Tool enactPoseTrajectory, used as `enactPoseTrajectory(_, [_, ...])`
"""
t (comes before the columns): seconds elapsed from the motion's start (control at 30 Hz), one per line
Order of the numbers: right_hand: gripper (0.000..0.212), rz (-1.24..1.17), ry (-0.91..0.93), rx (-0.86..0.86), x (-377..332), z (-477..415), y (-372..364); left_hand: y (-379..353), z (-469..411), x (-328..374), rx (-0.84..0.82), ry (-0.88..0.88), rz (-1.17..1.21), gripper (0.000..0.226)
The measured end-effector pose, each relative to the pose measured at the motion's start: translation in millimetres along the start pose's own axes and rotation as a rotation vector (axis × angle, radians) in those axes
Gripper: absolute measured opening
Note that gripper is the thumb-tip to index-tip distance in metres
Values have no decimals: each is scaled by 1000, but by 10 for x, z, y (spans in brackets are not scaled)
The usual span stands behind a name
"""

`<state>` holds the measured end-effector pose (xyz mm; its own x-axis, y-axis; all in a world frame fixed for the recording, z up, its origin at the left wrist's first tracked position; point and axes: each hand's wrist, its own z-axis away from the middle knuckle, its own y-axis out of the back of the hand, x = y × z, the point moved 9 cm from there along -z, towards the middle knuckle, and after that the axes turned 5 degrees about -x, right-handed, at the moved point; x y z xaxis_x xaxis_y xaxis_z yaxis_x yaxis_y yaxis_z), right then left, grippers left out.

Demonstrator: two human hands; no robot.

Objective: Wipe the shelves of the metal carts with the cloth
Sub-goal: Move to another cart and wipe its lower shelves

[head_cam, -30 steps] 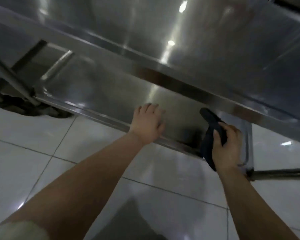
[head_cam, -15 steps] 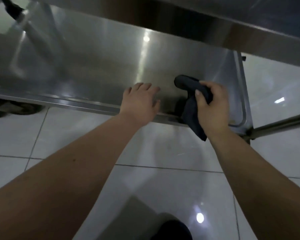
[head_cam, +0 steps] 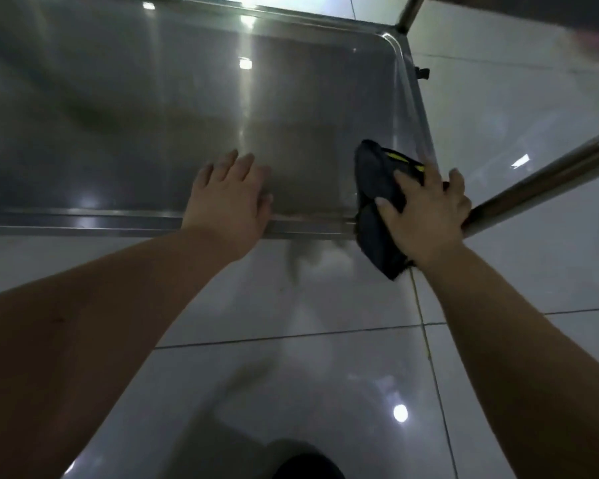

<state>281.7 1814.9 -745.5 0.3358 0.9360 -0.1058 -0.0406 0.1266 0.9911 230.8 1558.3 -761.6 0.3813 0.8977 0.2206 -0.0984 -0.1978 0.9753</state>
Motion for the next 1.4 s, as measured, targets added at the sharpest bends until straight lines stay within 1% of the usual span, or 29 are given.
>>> enactPoseTrajectory(0.03, [59, 62, 22, -16, -26, -2, -67, -20, -35, 31, 4, 6, 21, 45])
enactPoseTrajectory(0.07, [61, 73, 63, -7, -73, -8, -87, -38, -63, 38, 14, 17, 40, 46])
enactPoseTrajectory(0.13, [60, 74, 135, -55, -117, -29, -200, -30, -101, -28, 71, 36, 58, 49])
enactPoseTrajectory(0.2, [55, 24, 139, -159, -57, -76, -362, 4, -110, -164, 139, 47, 36, 52])
enactPoseTrajectory(0.23, [53, -8, 129, -182, -5, -109, -405, 2, -109, -246, 155, 54, 19, 53])
enactPoseTrajectory(0.3, [50, -27, 114, -158, 90, -241, -392, -24, -105, -409, 158, 81, 21, 57])
enactPoseTrajectory(0.4, [49, -63, 41, -123, 137, -643, -337, -60, -114, -500, 163, 107, 94, 63])
enactPoseTrajectory(0.47, [50, -83, -69, -90, 92, -890, -321, -55, -121, -464, 181, 90, 128, 65])
enactPoseTrajectory(0.53, [51, -98, -163, -105, -132, -1039, -368, -41, -117, -472, 199, 104, 155, 66])
enactPoseTrajectory(0.57, [51, -98, -154, -120, -353, -1067, -405, -39, -113, -482, 205, 109, 165, 66])
enactPoseTrajectory(0.63, [51, -75, -12, -138, -1000, -1024, -488, -28, -106, -490, 223, 102, 182, 65])
enactPoseTrajectory(0.73, [52, -2, 315, -109, -2045, -692, -571, 16, -83, -520, 268, 95, 206, 65])
enactPoseTrajectory(0.8, [54, 18, 495, -158, -2484, -441, -672, 36, -63, -552, 290, 102, 220, 65])
enactPoseTrajectory(0.83, [54, 3, 543, -188, -2559, -402, -704, 35, -62, -566, 289, 110, 219, 65])
enactPoseTrajectory(0.87, [52, -38, 560, -202, -2543, -428, -703, 27, -64, -571, 280, 121, 205, 65])
enactPoseTrajectory(0.93, [47, -79, 544, -183, -2285, -569, -656, -7, -80, -550, 235, 129, 141, 64])
enactPoseTrajectory(1.0, [48, -36, 497, -95, -1827, -714, -565, -69, -111, -536, 164, 129, 86, 63])
enactPoseTrajectory(1.1, [53, -79, 390, 4, -932, -792, -419, -117, -129, -533, 111, 116, 40, 60])
enactPoseTrajectory(1.17, [55, -85, 266, -13, -283, -775, -432, -120, -118, -512, 113, 108, 28, 58])
enactPoseTrajectory(1.23, [59, -87, 143, -21, 129, -638, -451, -136, -122, -510, 108, 118, 39, 57])
enactPoseTrajectory(1.27, [59, -85, 104, -9, 191, -547, -472, -142, -125, -510, 108, 122, 42, 56])
enactPoseTrajectory(1.33, [55, -114, 50, 25, 59, -356, -495, -139, -111, -510, 123, 128, 29, 51])
enactPoseTrajectory(1.37, [55, -132, 52, 42, -124, -267, -490, -140, -105, -518, 128, 131, 26, 48])
enactPoseTrajectory(1.4, [54, -136, 91, 51, -376, -180, -495, -134, -101, -530, 137, 134, 37, 46])
